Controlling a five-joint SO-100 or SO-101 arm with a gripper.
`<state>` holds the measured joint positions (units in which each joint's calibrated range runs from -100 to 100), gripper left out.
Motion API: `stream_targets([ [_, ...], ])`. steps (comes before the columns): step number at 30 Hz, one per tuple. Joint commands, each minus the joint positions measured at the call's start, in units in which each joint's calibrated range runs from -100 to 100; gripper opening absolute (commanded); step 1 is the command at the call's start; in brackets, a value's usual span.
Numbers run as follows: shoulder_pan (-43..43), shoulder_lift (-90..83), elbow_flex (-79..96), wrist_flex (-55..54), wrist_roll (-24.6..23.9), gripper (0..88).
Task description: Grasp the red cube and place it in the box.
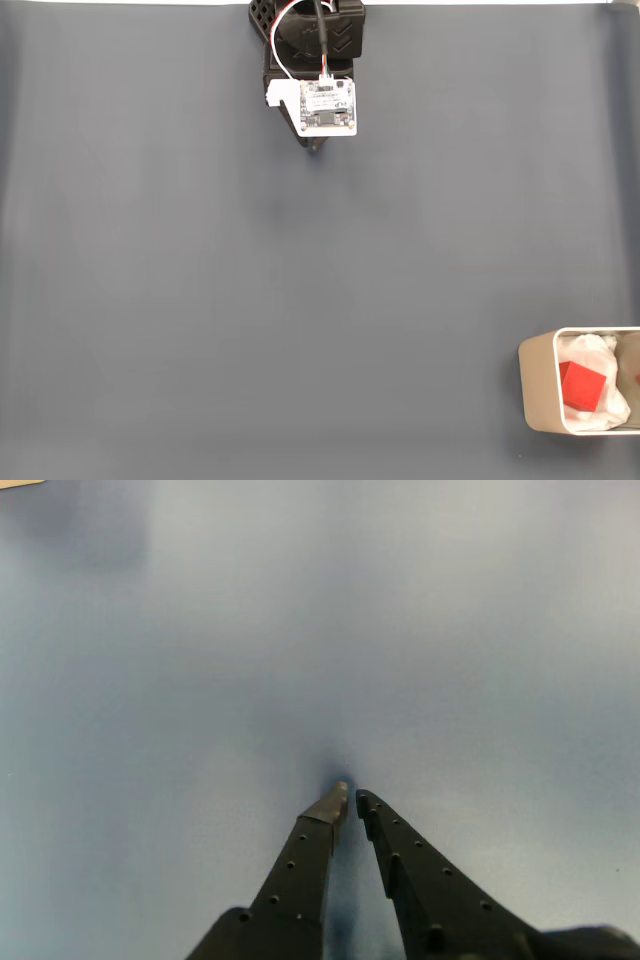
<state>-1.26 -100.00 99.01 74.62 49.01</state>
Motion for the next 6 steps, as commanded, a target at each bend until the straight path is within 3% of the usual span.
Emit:
stream_targets([
  [1, 0.27, 0.09, 0.81, 1.28, 0.15, 0.3],
  [6, 0.27, 0.09, 0.81, 1.28, 0.15, 0.3],
])
